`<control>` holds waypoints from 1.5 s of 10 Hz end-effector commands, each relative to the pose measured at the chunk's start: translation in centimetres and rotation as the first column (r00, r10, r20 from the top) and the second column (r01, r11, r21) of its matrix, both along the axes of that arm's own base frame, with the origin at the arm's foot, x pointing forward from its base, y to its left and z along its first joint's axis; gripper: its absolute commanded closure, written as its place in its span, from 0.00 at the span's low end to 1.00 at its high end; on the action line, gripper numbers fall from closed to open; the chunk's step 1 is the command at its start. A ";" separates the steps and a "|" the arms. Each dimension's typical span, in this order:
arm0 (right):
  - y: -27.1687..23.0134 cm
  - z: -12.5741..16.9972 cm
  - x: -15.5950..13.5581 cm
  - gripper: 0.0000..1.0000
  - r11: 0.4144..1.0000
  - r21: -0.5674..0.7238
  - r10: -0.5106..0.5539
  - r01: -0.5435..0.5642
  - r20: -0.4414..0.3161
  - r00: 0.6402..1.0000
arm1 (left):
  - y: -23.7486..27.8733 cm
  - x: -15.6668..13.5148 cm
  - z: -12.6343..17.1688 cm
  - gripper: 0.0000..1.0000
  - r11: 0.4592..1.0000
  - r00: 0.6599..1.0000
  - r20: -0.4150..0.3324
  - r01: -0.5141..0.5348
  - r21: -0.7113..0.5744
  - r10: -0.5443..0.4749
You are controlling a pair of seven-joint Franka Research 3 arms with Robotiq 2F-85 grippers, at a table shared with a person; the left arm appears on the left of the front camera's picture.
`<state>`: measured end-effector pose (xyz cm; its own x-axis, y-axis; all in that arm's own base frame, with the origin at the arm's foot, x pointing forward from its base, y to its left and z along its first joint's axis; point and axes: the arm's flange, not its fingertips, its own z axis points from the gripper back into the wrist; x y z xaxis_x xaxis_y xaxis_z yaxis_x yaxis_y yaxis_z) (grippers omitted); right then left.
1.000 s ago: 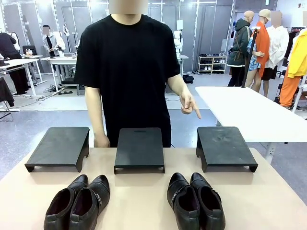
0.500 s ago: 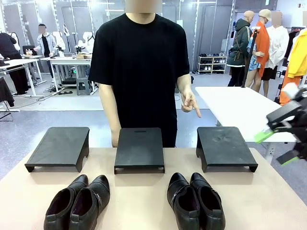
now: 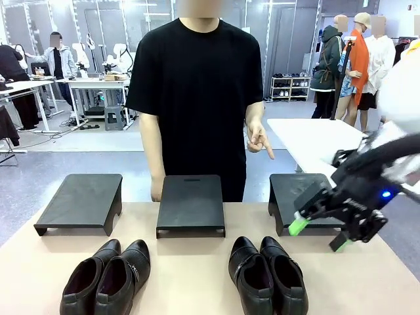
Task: Place the shoes on the stand as instructed by the person.
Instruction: Pick up one pair of Shoes and place it on the Shoes Stand indicated by the person.
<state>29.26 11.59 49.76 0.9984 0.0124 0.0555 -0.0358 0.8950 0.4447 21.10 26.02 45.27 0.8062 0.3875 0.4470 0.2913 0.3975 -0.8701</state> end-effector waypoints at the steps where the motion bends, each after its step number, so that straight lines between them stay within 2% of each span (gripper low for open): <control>1: 2.9 -2.5 1.8 0.00 0.995 -0.099 -0.026 0.025 -0.013 1.000 | 0.2 -0.3 -0.1 0.00 1.000 1.000 0.015 0.021 0.009 -0.021; 4: 6.3 -5.8 3.8 0.00 0.973 -0.229 -0.010 0.013 0.016 1.000 | 0.2 -0.3 -0.1 0.00 1.000 1.000 0.015 0.021 0.009 -0.021; 6: 7.9 -8.6 4.4 0.00 0.966 -0.257 0.001 -0.001 -0.001 1.000 | 0.2 -0.3 -0.1 0.00 1.000 1.000 0.015 0.021 0.009 -0.021; 8: 8.8 -10.3 4.8 0.00 0.952 -0.308 0.009 -0.002 0.020 1.000 | 0.2 -0.3 -0.1 0.00 1.000 1.000 0.015 0.021 0.009 -0.021; 12: 9.7 -13.5 5.3 0.00 0.937 -0.348 0.023 -0.027 -0.016 1.000 | 0.2 -0.3 -0.1 0.00 1.000 1.000 0.015 0.021 0.009 -0.021; 15: 10.4 -15.4 5.6 0.00 0.927 -0.374 0.015 -0.012 0.004 1.000 | 0.2 -0.3 -0.1 0.00 1.000 1.000 0.015 0.021 0.009 -0.021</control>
